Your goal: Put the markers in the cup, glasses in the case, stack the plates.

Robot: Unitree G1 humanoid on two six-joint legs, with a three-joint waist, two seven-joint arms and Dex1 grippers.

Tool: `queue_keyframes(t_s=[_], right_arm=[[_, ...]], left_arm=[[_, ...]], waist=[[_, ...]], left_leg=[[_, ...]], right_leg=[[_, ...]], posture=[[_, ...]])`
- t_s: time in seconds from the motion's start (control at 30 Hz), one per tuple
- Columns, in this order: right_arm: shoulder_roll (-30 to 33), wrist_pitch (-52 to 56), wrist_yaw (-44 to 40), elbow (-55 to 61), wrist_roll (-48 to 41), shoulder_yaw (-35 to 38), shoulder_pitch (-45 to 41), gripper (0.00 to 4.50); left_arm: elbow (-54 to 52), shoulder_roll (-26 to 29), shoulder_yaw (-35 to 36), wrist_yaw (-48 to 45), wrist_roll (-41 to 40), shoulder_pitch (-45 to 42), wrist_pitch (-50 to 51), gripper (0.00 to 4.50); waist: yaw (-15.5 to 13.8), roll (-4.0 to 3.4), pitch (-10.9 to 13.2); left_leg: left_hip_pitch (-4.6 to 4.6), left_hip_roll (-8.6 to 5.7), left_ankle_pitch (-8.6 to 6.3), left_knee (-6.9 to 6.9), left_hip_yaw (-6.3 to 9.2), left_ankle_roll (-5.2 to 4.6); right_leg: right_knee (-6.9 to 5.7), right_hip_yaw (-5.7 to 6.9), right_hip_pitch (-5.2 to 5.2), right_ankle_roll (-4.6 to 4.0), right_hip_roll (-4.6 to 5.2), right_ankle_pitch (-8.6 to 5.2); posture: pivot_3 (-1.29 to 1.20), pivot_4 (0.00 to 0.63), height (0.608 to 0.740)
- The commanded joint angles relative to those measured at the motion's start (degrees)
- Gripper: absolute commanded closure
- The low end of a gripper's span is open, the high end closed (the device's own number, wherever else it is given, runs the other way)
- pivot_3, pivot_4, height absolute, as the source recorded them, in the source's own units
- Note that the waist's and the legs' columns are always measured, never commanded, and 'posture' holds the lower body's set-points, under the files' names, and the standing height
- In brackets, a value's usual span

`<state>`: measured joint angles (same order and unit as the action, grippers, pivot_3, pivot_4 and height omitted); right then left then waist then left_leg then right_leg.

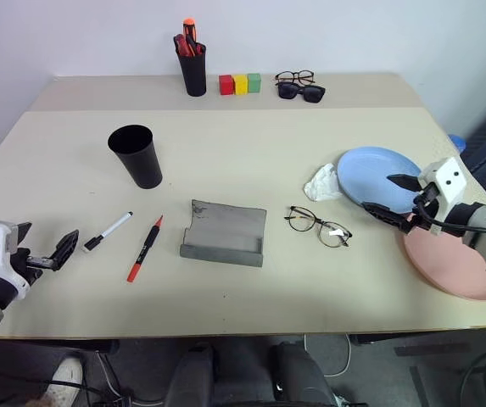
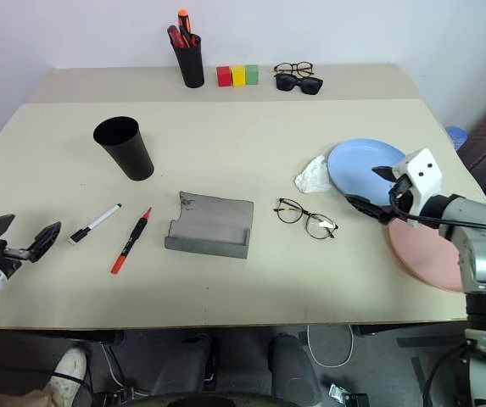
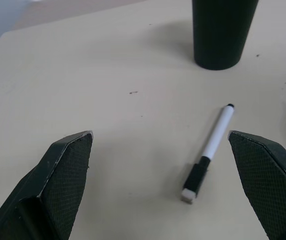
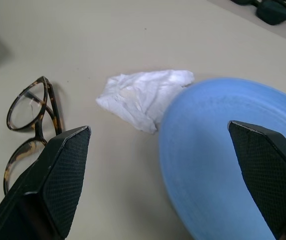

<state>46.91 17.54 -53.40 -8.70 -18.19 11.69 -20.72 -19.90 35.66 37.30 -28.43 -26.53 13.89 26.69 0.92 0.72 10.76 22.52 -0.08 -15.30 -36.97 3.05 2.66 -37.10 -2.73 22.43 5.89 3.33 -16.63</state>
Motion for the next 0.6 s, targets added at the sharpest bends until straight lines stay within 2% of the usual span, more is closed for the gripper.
queue_keyframes(t_s=[0.03,0.23,0.37,0.53,0.6], right_arm=[[0.0,-1.4,-0.1,0.2,0.1,0.2,-2.0,0.00],[-2.2,-1.3,0.2,0.7,0.2,-2.9,-4.8,0.00],[-6.0,-0.2,1.5,4.2,0.3,-6.5,-6.1,0.00],[-12.3,2.2,4.9,10.9,1.4,-12.1,-6.7,0.00],[-14.8,4.9,4.5,14.5,-0.2,-14.8,-6.6,0.00]], left_arm=[[-2.2,-0.1,1.8,0.5,-0.2,1.0,-0.3,0.05],[-3.6,-0.8,2.9,1.6,-0.4,2.4,-0.3,0.05],[-4.7,-0.1,1.4,3.6,1.2,2.5,1.7,0.05],[-4.9,1.9,-4.0,6.6,1.1,-4.3,9.4,0.05],[-3.9,3.1,-7.8,8.6,2.0,-9.9,13.7,0.05]], waist=[[0.0,0.00,0.0],[0.0,0.00,0.0],[0.0,0.01,0.0],[-0.2,0.01,0.0],[-0.3,0.02,0.0]], left_leg=[[0.00,0.00,0.00,0.00,0.00,0.00],[0.00,0.00,0.00,-0.01,0.01,0.00],[0.00,0.00,0.00,-0.01,0.01,0.00],[0.01,0.00,0.01,-0.05,0.12,0.02],[0.01,-0.04,0.02,-0.07,0.13,0.03]], right_leg=[[0.00,0.00,0.00,0.00,0.00,0.00],[0.00,0.00,-0.01,0.00,0.00,0.00],[-0.01,0.00,0.00,0.00,-0.01,0.00],[-0.11,0.06,0.00,0.02,-0.08,0.01],[-0.12,0.09,-0.02,0.04,-0.10,0.02]], posture=[[0.00,0.150,0.740],[0.00,0.150,0.740],[0.00,0.150,0.740],[0.00,0.150,0.740],[0.00,0.150,0.740]])
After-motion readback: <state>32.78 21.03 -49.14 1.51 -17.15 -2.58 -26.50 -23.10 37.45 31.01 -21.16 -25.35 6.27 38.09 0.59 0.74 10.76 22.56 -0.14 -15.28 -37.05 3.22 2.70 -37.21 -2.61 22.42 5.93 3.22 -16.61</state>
